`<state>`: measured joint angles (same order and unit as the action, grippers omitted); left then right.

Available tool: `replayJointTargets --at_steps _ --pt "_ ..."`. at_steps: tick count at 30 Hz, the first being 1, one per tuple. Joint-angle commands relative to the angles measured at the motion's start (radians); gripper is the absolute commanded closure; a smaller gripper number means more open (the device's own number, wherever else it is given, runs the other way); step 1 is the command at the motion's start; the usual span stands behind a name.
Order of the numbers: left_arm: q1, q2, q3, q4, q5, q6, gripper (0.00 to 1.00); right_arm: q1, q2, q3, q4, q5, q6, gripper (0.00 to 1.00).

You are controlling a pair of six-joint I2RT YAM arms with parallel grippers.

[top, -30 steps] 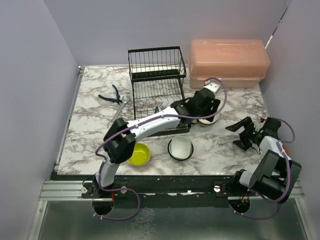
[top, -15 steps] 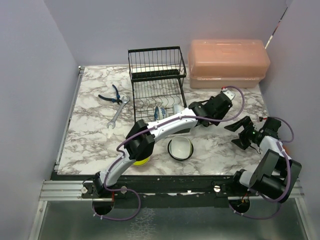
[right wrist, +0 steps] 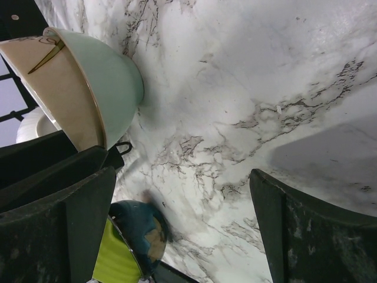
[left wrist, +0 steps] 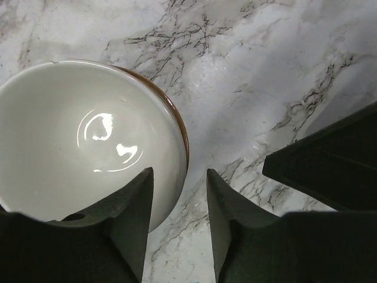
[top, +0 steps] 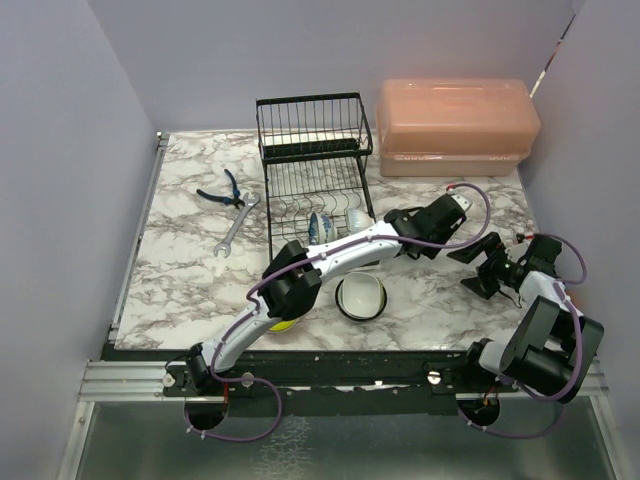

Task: Load the bowls into the dish rack
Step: Pick up the bowl from the center of the board.

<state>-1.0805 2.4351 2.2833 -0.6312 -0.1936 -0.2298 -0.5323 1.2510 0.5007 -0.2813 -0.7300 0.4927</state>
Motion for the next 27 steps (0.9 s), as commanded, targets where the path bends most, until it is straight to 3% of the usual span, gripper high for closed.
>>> replayJointTargets --at_steps 1,7,14,18,27 --pt "-0.004 0.024 0.039 -0.007 0.033 -0.01 0.65 -0.01 -0.006 -0.002 0.013 -0.03 -0.016 0.0" --pt "-0.004 0.015 0.041 -0.007 0.044 -0.007 0.87 -0.01 -0.028 0.004 0.004 -0.024 -0.017 0.01" --pt "-0.004 -0.029 0.043 -0.001 0.063 -0.011 0.9 -0.01 -0.031 0.001 0.007 -0.032 -0.019 0.0" --pt "-0.004 -0.053 0.038 0.003 0.077 -0.016 1.0 -0.011 -0.033 -0.003 0.01 -0.032 -0.019 0.0" --pt "0.0 -0.159 -0.079 0.133 0.138 -0.038 1.0 -0.01 -0.042 -0.005 0.016 -0.053 -0.022 0.0"
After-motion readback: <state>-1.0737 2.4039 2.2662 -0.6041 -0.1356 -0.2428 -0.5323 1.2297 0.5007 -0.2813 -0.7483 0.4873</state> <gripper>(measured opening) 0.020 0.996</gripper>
